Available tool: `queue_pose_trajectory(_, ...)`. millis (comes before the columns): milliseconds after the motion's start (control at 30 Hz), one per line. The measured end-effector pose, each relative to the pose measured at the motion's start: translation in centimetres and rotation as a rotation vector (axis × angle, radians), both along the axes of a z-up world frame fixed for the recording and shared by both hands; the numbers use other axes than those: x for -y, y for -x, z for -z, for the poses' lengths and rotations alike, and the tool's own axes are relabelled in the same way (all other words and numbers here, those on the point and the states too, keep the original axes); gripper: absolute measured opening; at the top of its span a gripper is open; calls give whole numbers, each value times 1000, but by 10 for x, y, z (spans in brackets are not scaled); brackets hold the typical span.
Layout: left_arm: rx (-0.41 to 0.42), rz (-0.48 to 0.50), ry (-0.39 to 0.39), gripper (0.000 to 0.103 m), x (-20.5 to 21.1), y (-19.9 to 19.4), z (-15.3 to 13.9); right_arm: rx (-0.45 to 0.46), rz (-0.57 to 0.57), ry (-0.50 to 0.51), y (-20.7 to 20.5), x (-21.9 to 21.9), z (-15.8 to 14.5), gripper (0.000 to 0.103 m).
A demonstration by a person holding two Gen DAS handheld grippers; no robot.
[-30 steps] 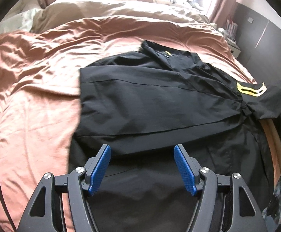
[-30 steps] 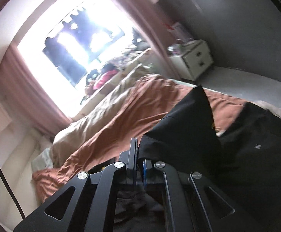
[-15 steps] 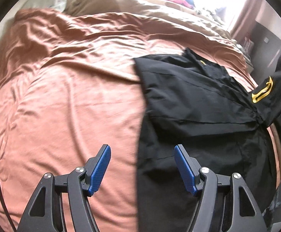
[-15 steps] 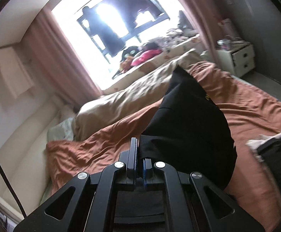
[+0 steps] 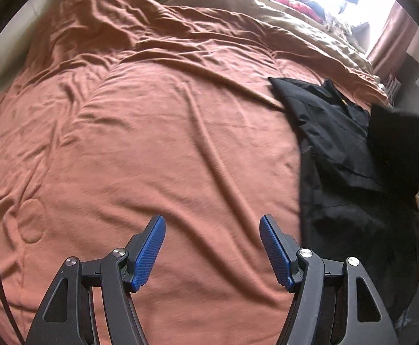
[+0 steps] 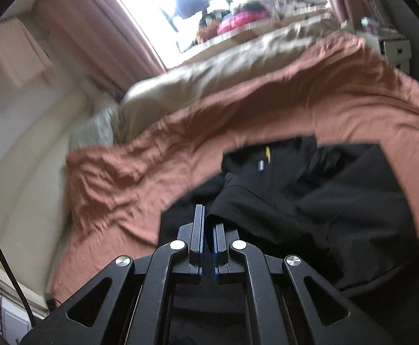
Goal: Fold large clothes
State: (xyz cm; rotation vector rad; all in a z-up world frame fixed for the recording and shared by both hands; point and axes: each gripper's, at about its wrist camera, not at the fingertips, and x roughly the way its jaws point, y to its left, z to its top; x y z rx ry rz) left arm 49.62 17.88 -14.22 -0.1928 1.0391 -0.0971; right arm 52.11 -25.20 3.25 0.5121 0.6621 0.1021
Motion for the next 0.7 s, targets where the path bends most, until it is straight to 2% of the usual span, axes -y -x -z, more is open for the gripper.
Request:
queue_pose_trajectory(133, 0, 7, -17, 70, -7, 6, 1, -89, -44, -25, -18, 0, 34, 2)
queue_pose_trajectory(233, 3, 9, -17, 70, -7, 7, 0, -146, -50, -10, -24, 1, 44, 3)
queue_pose_trajectory(267, 4, 9, -13, 70, -6, 6, -1, -154, -56, -21, -22, 3, 47, 9)
queue_pose_trajectory(333, 12, 9, -6, 70, -2, 5, -3, -176, -74, -37, -18, 8, 56, 44)
queue_pose_trajectory(367, 19, 10, -7, 70, 2, 4, -5, -187, -81, -23, -15, 10, 61, 82)
queue_pose_trajectory(400, 32, 19, -13, 70, 8, 3, -9, -191, -84, -6, -6, 7, 63, 93)
queue_pose_trajectory(533, 54, 62, -24, 70, 33, -3, -20, -203, -163, -25, 14, 12, 74, 93)
queue_pose_trajectory(700, 76, 124, -39, 70, 75, -13, -34, -164, -105, -32, 61, 54, 73, 93)
